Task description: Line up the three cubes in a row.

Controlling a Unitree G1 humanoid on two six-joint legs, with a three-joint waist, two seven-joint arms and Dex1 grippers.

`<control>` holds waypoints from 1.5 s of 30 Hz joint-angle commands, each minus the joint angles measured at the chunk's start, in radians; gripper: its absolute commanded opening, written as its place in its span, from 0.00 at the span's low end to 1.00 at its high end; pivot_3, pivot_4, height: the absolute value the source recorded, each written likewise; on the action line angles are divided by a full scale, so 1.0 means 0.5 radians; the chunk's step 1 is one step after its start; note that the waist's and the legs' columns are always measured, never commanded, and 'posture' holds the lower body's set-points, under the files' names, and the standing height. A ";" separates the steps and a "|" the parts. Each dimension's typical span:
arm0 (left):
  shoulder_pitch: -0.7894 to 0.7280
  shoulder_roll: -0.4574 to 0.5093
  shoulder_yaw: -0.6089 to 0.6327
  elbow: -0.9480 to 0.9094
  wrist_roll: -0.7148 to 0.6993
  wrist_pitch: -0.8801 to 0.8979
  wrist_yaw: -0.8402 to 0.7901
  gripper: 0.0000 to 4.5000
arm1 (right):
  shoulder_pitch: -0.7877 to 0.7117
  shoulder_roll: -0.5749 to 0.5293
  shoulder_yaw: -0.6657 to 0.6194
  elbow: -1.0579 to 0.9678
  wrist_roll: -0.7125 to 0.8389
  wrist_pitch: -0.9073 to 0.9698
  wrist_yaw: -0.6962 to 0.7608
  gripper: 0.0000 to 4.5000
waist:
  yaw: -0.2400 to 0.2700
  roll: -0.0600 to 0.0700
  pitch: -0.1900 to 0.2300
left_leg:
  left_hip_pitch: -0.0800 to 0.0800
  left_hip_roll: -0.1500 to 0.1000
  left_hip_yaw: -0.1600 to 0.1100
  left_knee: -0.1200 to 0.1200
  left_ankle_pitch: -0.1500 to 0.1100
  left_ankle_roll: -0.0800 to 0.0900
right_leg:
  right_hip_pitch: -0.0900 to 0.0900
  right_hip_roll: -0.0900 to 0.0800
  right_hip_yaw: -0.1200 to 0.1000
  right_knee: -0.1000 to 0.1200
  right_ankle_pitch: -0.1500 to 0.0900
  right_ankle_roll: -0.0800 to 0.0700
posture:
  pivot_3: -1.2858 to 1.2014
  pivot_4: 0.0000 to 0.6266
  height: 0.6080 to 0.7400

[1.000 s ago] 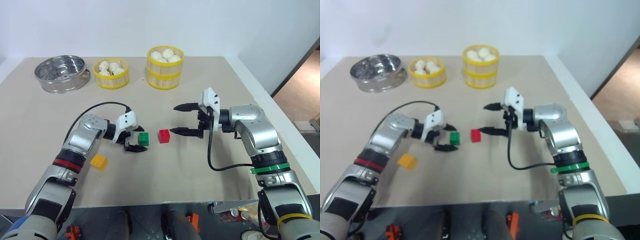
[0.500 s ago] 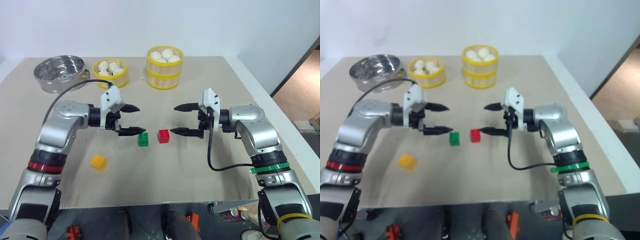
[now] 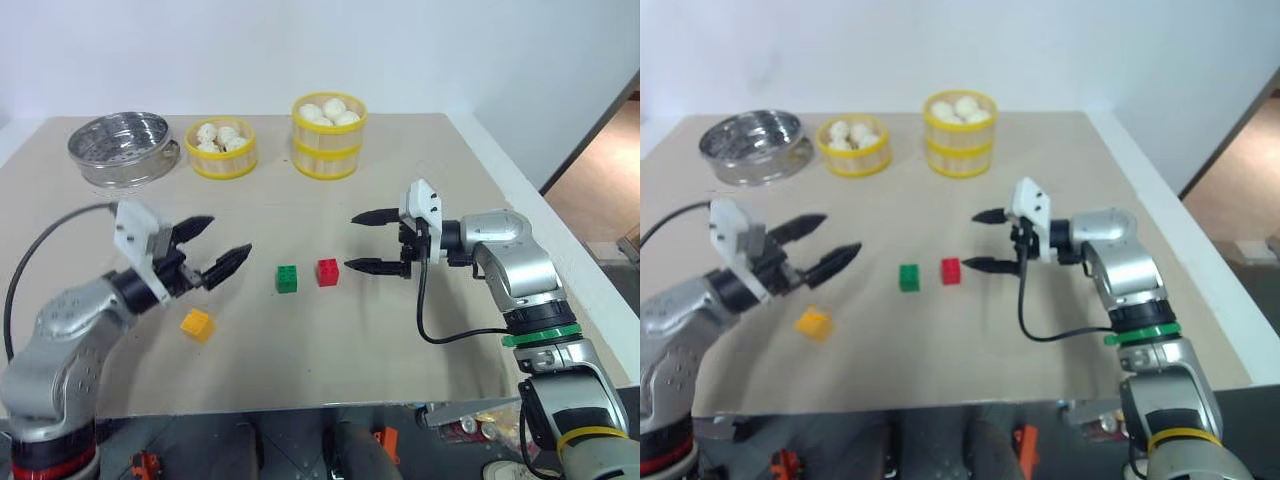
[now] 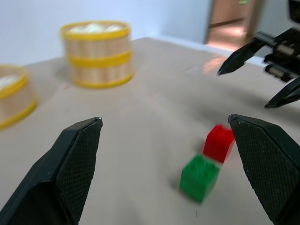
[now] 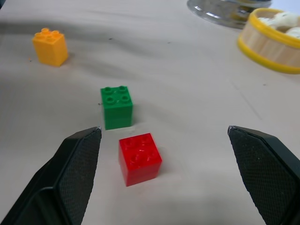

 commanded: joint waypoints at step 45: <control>0.813 -0.095 -0.264 0.178 0.361 -0.583 0.380 0.60 | 0.209 -0.047 0.046 -0.519 0.325 0.256 0.250 1.00 | 0.011 -0.001 0.000 | -0.001 -0.003 0.003 -0.007 -0.006 -0.003 | -0.008 0.001 0.011 -0.013 0.001 -0.006 | 0.52 0.24 1.00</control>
